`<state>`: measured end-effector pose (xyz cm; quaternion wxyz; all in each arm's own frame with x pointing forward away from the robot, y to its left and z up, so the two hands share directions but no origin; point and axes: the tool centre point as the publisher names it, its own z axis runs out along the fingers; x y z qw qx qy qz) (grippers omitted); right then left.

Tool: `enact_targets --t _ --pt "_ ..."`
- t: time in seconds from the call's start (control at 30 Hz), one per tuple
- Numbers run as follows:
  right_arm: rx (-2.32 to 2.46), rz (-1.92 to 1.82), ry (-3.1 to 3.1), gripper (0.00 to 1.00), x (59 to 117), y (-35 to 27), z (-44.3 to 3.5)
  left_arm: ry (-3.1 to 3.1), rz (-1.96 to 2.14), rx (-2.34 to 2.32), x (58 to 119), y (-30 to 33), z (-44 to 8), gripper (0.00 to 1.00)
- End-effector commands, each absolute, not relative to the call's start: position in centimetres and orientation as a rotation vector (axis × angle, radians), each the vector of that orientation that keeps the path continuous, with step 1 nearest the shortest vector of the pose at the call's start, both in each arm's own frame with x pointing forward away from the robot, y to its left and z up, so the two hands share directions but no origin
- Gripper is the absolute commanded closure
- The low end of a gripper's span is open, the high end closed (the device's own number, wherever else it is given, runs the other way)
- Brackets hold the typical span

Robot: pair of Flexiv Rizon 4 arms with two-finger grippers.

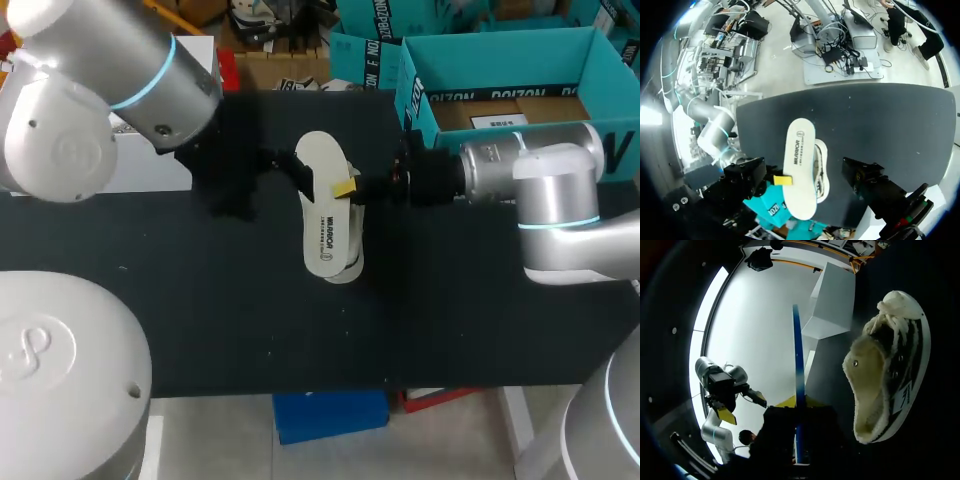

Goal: Take the shoe out of the shoebox, open the shoe tongue, remove and reinsert the insole, then place the shoe into the shoebox

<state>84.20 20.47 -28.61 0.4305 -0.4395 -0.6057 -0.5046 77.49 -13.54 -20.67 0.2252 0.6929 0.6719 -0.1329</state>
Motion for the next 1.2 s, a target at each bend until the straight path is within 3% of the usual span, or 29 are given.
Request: enact_targets --t 0.03,0.5,0.9,1.2 --pt "-1.097 -1.257 -1.511 1.00 84.3 20.6 -28.7 1.955 -0.165 2.004 77.4 -14.3 -20.5 0.00" --pt "-1.097 -1.257 -1.511 1.00 84.3 20.6 -28.7 1.955 -0.165 2.004 77.4 -14.3 -20.5 0.00" --pt "-1.097 -1.257 -1.511 1.00 84.3 20.6 -28.7 2.281 0.234 2.046 79.1 -17.3 -21.9 0.00" --pt "-1.097 -1.257 -1.511 1.00 84.3 20.6 -28.7 2.256 0.235 2.059 79.3 -19.3 -22.9 0.00"
